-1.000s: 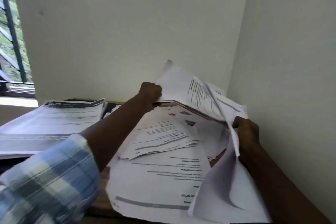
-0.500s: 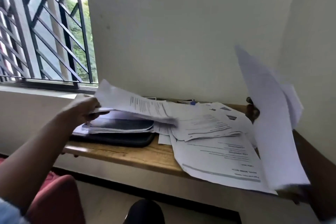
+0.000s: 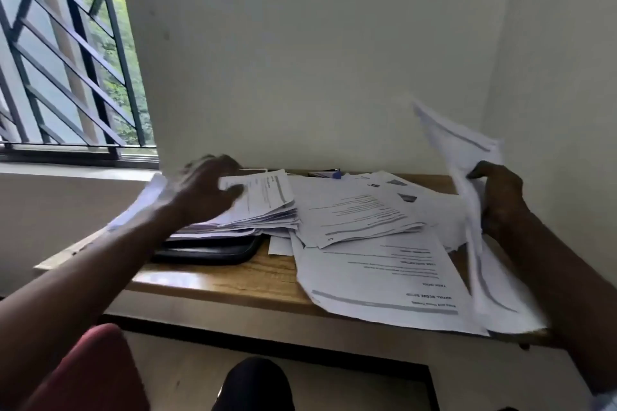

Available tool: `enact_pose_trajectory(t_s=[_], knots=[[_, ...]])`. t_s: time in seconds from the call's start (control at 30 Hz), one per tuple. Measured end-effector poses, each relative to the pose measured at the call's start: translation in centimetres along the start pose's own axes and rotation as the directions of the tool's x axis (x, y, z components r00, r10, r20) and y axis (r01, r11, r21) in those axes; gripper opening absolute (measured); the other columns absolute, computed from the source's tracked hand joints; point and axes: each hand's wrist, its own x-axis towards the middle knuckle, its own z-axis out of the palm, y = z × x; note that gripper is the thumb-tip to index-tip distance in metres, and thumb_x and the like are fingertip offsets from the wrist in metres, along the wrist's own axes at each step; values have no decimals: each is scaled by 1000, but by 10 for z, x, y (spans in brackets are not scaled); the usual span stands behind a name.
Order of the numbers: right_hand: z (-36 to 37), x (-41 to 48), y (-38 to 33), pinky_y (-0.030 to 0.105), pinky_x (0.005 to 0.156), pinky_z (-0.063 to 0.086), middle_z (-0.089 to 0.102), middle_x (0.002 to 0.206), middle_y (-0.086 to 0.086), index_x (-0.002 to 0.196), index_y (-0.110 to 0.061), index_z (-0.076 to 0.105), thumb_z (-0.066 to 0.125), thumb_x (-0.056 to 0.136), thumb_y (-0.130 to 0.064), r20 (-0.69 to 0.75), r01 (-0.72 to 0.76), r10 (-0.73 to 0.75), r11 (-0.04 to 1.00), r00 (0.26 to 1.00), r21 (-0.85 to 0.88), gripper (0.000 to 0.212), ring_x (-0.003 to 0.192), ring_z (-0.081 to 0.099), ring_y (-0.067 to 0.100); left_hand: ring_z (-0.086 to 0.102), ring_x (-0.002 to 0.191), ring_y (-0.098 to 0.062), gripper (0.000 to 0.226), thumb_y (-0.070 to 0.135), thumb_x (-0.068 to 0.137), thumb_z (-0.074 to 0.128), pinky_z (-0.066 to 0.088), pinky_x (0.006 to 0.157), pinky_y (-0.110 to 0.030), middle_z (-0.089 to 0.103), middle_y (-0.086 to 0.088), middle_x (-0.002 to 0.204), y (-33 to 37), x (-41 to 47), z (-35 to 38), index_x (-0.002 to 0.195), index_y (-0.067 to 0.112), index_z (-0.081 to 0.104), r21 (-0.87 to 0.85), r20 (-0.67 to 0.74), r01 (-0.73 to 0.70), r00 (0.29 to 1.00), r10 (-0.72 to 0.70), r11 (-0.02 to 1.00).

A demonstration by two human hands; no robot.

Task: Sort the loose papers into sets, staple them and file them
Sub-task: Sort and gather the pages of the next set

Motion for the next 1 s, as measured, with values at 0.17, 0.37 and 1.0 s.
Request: enact_pose_trajectory(t_s=[0.17, 0.37, 1.0], knots=[[-11, 3, 12, 22, 64, 58, 77, 83, -5, 109, -14, 70, 62, 83, 18, 230, 151, -124, 983, 965, -103, 42, 71, 71, 10, 57, 122, -9, 57, 68, 86, 68, 41, 95, -27, 62, 14, 132, 100, 13, 44, 135, 40, 61, -89, 425, -302, 850, 310, 949], [-17, 5, 22, 20, 67, 57, 79, 87, -4, 113, -3, 70, 67, 91, 8, 335, 272, -224, 957, 915, -102, 25, 76, 73, 9, 59, 109, -15, 57, 70, 80, 73, 49, 92, -34, 64, 11, 124, 132, 26, 78, 125, 37, 62, 4, 511, -360, 803, 307, 933], [-44, 37, 23, 54, 90, 59, 77, 110, 10, 112, -13, 76, 84, 68, -25, -107, -127, 159, 958, 981, 258, 46, 101, 73, 34, 67, 82, -5, 8, 34, 99, 65, 49, 74, -33, 73, 18, 88, 145, 7, 111, 91, 37, 64, -388, -63, -512, 844, 532, 766]])
